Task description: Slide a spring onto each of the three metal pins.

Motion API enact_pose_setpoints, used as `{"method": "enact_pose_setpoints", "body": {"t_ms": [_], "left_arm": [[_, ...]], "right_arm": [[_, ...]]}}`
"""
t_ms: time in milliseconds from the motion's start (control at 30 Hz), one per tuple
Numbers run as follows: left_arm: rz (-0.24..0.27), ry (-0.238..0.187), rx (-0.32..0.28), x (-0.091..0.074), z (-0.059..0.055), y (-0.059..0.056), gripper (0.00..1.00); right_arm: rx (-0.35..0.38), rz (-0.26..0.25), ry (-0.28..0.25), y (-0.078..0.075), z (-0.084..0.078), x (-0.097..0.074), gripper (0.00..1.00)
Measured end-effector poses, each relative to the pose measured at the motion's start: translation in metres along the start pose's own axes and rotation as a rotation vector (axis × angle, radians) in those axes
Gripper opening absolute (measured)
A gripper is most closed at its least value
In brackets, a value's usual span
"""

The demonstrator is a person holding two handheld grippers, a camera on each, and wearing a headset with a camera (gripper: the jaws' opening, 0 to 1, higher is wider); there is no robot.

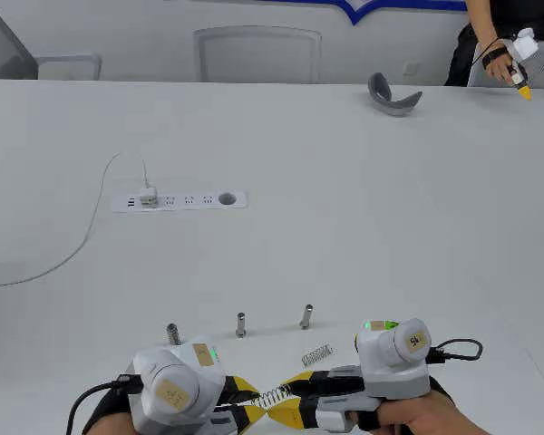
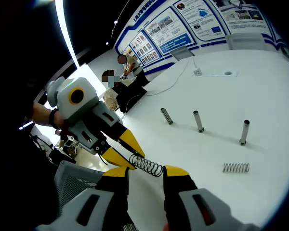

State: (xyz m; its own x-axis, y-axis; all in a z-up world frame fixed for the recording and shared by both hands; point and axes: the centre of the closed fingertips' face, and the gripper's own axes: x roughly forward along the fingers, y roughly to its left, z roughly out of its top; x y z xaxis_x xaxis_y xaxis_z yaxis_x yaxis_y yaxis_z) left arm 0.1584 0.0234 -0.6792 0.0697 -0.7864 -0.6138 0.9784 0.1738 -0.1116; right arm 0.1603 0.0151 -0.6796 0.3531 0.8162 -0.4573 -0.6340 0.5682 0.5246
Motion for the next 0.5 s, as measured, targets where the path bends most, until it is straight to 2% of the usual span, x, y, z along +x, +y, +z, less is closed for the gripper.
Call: {"method": "enact_pose_setpoints", "body": {"t_ms": [500], "left_arm": [[-0.020,0.018,0.034,0.0028,-0.0029,-0.0022,0.10]], "right_arm": [[0.040,0.029,-0.024,0.0048,0.0097,-0.0070,0.24]]}}
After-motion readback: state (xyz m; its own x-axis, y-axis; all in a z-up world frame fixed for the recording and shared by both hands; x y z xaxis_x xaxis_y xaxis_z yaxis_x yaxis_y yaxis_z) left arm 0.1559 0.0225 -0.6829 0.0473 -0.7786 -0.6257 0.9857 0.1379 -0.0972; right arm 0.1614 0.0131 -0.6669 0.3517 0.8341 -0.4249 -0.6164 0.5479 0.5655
